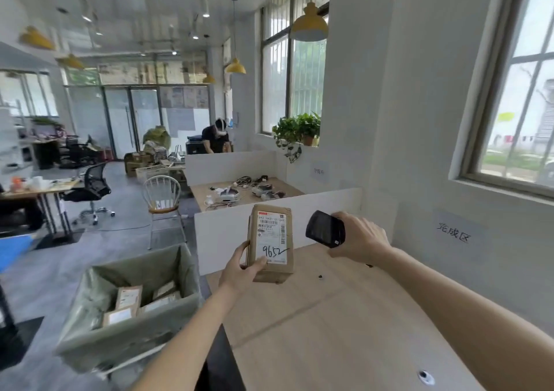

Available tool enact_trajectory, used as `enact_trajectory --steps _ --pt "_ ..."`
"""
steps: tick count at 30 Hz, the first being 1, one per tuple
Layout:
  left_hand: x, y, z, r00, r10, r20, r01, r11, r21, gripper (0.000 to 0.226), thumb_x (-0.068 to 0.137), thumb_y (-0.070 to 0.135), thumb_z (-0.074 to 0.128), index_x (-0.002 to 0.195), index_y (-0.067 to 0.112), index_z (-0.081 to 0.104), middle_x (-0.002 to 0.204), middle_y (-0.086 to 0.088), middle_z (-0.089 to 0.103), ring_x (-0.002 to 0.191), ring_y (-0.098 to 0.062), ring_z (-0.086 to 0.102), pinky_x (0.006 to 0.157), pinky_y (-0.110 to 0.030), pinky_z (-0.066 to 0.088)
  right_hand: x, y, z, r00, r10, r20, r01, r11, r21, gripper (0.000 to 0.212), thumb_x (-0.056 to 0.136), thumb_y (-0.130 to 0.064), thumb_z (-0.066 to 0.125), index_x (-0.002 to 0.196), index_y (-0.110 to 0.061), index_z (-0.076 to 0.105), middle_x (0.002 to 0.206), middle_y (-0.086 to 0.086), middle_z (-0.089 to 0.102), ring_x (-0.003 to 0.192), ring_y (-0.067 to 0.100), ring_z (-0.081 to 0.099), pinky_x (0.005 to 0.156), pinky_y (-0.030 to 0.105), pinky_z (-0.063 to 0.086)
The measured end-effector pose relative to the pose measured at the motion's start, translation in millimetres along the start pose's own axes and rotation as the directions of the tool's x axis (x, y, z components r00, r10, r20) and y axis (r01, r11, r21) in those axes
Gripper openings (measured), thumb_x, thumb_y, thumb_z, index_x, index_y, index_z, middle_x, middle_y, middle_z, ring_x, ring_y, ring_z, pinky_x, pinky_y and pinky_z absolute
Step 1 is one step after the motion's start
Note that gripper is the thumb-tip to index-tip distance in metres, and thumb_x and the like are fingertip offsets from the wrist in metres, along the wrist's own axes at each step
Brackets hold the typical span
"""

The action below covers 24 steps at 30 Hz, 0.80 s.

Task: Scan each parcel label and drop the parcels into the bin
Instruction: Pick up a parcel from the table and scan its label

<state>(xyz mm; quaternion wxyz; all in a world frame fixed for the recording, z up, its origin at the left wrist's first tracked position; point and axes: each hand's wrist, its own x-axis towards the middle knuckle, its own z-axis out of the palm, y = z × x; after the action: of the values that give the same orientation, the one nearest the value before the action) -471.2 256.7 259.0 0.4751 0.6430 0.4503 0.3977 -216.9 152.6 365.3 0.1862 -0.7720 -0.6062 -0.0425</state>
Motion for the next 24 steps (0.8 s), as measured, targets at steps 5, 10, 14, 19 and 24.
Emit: enact_trajectory --steps 5,10,14,19,24 --pt "23.2 -30.9 -58.6 0.984 -0.099 -0.145 0.094 0.995 -0.040 0.067 0.087 0.043 0.073 0.146 0.035 0.041 0.130 0.004 0.061 0.117 -0.018 0.058 0.100 -0.037 0.047 60.1 -45.0 59.4 0.988 -0.134 0.076 0.127 0.987 0.093 0.072 0.067 -0.042 0.081 0.132 -0.036 0.050 0.103 -0.012 0.062 0.094 0.019 0.060 0.070 0.031 0.040" --pt "28.2 -68.0 -115.2 0.935 -0.201 -0.292 0.189 0.980 -0.070 0.070 0.088 0.047 0.071 0.148 0.035 0.037 0.133 0.008 0.054 0.128 -0.022 0.051 0.108 -0.051 0.043 104.2 -104.5 117.5 0.943 -0.295 0.154 0.271 0.949 0.161 0.069 0.067 -0.043 0.083 0.129 -0.032 0.053 0.102 -0.010 0.064 0.088 0.018 0.059 0.066 0.030 0.039" --pt "28.6 -91.7 -160.9 0.893 -0.260 -0.368 0.237 0.966 -0.108 0.060 0.089 0.042 0.070 0.141 0.042 0.040 0.123 0.013 0.057 0.122 -0.020 0.053 0.107 -0.049 0.044 130.3 -156.9 158.4 0.901 -0.387 0.195 0.352 0.917 0.189 0.068 0.068 -0.042 0.082 0.129 -0.031 0.053 0.104 -0.009 0.065 0.090 0.018 0.061 0.068 0.030 0.044" --pt "41.8 -124.0 -232.3 0.860 -0.277 -0.429 0.269 0.960 -0.080 0.065 0.088 0.047 0.069 0.145 0.041 0.039 0.125 0.012 0.058 0.122 -0.019 0.055 0.107 -0.047 0.044 164.1 -235.6 204.5 0.863 -0.456 0.219 0.407 0.882 0.237 0.065 0.069 -0.041 0.081 0.127 -0.031 0.054 0.101 -0.009 0.063 0.090 0.017 0.059 0.068 0.029 0.042" --pt "73.0 -157.9 -305.5 0.843 -0.292 -0.452 0.283 0.955 -0.090 0.061 0.090 0.043 0.068 0.144 0.042 0.039 0.128 0.006 0.059 0.115 -0.019 0.057 0.102 -0.040 0.045 197.3 -311.4 246.5 0.830 -0.495 0.256 0.438 0.863 0.250 0.066 0.069 -0.044 0.082 0.126 -0.031 0.052 0.102 -0.008 0.062 0.093 0.019 0.062 0.069 0.028 0.044"
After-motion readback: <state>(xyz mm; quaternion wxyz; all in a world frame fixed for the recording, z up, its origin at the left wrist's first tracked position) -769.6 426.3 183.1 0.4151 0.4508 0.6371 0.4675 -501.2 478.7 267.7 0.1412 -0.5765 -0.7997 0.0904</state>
